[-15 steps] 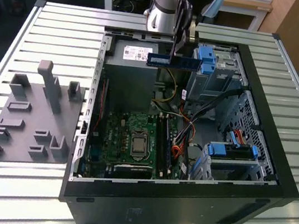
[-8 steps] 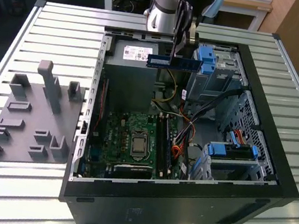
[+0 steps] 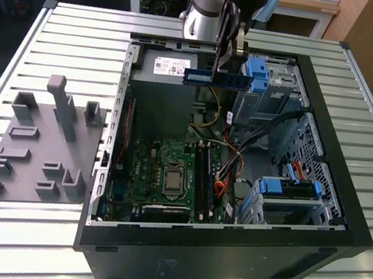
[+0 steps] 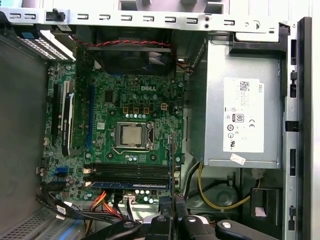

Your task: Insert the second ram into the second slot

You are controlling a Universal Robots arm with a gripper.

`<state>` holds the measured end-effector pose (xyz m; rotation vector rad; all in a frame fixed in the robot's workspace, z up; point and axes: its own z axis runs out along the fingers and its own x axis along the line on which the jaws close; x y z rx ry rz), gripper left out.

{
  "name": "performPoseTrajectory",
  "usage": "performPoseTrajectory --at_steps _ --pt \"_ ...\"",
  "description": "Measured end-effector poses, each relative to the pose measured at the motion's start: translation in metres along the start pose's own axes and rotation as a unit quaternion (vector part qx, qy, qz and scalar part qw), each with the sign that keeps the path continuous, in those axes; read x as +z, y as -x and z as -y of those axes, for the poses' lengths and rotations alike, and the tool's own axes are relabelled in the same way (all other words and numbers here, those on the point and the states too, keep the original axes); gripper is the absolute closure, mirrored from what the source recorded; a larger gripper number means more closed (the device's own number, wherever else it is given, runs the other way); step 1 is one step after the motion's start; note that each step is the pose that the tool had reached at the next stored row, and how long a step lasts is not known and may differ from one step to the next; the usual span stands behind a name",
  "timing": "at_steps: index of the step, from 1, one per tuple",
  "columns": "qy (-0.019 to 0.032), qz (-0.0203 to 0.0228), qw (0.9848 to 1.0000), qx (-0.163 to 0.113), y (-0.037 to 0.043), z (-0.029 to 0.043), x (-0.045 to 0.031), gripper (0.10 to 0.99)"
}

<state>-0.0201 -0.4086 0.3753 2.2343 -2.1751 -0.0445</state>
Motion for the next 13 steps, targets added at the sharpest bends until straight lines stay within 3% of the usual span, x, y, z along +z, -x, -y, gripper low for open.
performPoseTrajectory --at_steps 13 --pt "0.0000 0.0000 1.0000 0.000 -0.0030 -0.0001 0.0000 0.945"
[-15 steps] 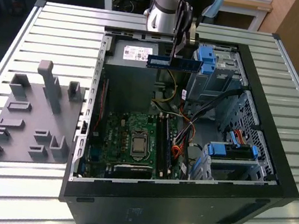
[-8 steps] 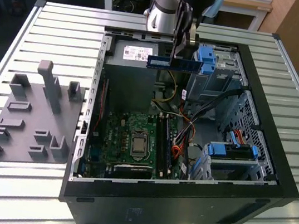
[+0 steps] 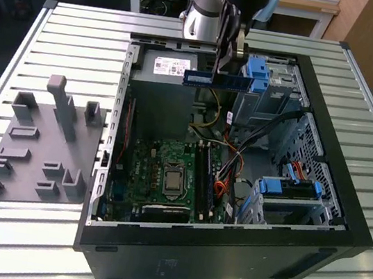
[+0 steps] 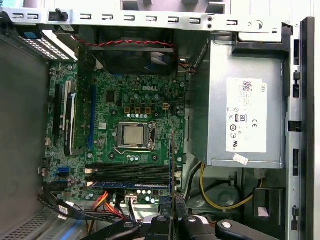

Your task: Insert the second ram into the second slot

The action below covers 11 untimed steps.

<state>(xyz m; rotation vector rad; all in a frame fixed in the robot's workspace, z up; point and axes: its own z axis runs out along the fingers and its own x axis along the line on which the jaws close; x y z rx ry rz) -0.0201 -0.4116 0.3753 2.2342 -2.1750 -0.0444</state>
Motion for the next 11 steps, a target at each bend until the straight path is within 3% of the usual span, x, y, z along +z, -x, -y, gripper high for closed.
performPoseTrajectory --at_steps 11 --pt "0.0000 0.0000 1.0000 0.000 -0.0021 0.0000 0.0001 0.945"
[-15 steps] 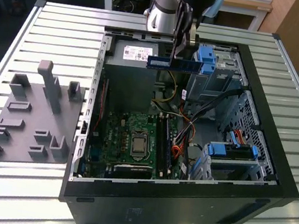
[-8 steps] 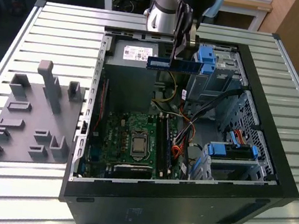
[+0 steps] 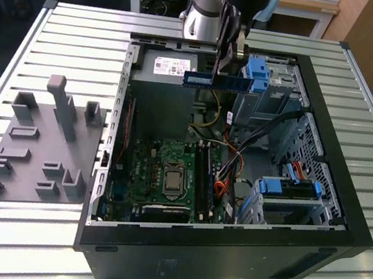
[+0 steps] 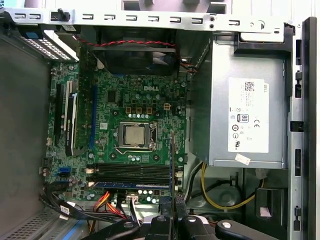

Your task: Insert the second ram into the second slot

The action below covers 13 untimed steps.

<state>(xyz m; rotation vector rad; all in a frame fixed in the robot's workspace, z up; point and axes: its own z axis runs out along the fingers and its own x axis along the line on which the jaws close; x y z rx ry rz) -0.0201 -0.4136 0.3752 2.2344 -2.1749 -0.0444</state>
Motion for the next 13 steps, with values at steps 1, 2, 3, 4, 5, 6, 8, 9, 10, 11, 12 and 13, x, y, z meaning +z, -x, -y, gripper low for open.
performPoseTrajectory --at_steps 1,2,3,4,5,6,8,9,10,11,12,13 --pt "0.0000 0.0000 1.0000 0.000 -0.0001 0.0000 0.0000 0.945" --pt "0.0000 0.0000 1.0000 0.000 -0.0003 0.0000 0.0000 0.945" --pt "0.0000 0.0000 1.0000 0.000 -0.0007 0.0000 0.0000 0.945" --pt "0.0000 0.0000 1.0000 0.000 -0.0009 0.0000 0.0000 0.945" --pt "0.0000 0.0000 1.0000 0.000 -0.0012 0.0000 0.0000 0.945" --pt "0.0000 0.0000 1.0000 0.000 -0.0015 -0.0001 0.0001 0.945" --pt "0.0000 0.0000 1.0000 0.000 -0.0027 0.0000 0.0001 0.945" --pt "-0.0001 0.0000 1.0000 0.000 -0.0035 -0.0001 0.0002 0.945" --pt "-0.0003 0.0000 1.0000 0.000 -0.0043 -0.0002 0.0002 0.945" --pt "-0.0005 0.0000 1.0000 0.000 -0.0051 -0.0003 0.0002 0.945" --pt "-0.0009 0.0000 1.0000 0.000 -0.0060 -0.0005 0.0003 0.945" --pt "-0.0024 -0.0001 1.0000 0.000 -0.0072 -0.0012 0.0003 0.945"
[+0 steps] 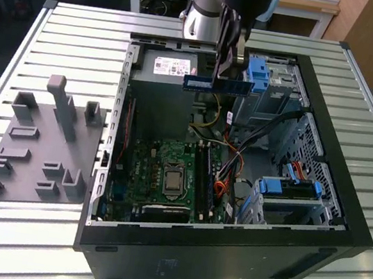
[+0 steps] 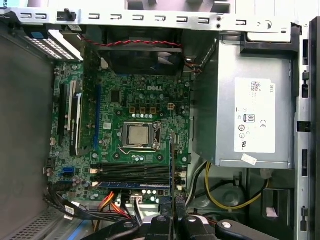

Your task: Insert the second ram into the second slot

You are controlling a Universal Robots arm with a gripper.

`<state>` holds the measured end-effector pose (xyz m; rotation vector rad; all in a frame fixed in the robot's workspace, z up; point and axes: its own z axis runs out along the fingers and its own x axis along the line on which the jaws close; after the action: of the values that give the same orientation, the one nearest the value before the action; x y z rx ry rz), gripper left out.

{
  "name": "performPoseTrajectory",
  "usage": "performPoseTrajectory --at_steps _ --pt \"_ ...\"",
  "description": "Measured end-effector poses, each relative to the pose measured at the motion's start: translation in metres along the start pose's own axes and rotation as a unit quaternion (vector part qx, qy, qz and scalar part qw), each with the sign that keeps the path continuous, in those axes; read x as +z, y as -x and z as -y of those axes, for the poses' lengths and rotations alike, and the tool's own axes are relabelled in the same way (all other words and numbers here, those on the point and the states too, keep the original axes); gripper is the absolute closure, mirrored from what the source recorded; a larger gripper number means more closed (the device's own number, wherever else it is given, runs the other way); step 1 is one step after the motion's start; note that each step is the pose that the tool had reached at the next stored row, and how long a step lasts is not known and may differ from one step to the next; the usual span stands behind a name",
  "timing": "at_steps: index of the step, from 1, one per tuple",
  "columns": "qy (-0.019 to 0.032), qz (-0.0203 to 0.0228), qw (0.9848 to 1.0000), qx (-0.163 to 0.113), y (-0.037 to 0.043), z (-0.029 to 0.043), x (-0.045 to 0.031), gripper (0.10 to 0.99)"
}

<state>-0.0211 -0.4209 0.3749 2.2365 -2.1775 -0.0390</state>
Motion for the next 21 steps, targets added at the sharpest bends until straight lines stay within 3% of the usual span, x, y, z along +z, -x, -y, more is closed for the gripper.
performPoseTrajectory --at_steps 7,11,21 --pt "-0.0137 -0.0001 0.9999 0.000 -0.0058 -0.0035 0.0006 0.945" --pt "-0.0148 0.0006 0.9999 0.000 -0.0162 -0.0039 0.0018 0.945" --pt "-0.0149 0.0007 0.9999 0.000 -0.0232 -0.0040 0.0028 0.945"
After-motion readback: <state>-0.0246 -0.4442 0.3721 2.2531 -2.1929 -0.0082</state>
